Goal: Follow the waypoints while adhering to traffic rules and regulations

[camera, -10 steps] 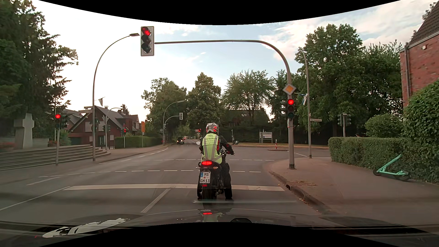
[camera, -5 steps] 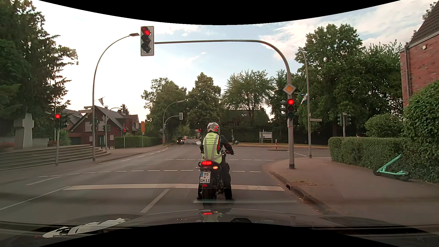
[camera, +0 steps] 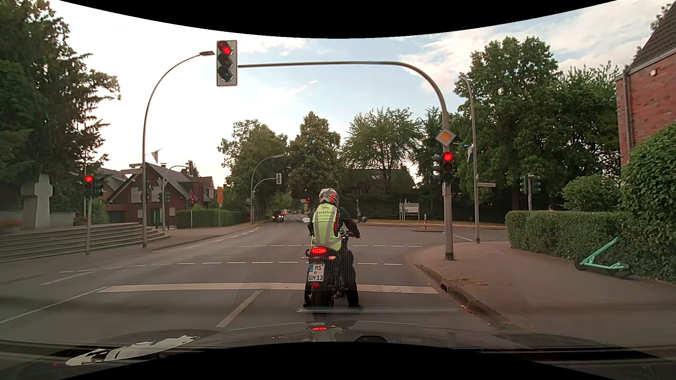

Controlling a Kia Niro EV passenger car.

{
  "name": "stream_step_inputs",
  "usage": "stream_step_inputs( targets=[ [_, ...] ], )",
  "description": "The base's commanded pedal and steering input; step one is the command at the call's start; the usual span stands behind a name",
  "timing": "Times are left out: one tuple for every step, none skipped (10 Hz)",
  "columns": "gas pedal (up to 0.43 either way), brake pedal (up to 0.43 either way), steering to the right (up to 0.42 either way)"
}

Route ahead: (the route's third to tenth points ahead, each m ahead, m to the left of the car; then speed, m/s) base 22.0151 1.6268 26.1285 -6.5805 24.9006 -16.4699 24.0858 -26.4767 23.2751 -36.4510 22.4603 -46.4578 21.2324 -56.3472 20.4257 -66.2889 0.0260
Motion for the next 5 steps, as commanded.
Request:
stream_step_inputs(
  targets=[
    [0.0,0.567,-0.012],
    [0.0,0.518,-0.012],
    [0.0,0.384,-0.014],
    [0.0,0.171,-0.014],
    [0.0,0.0,-0.015]
  ],
)
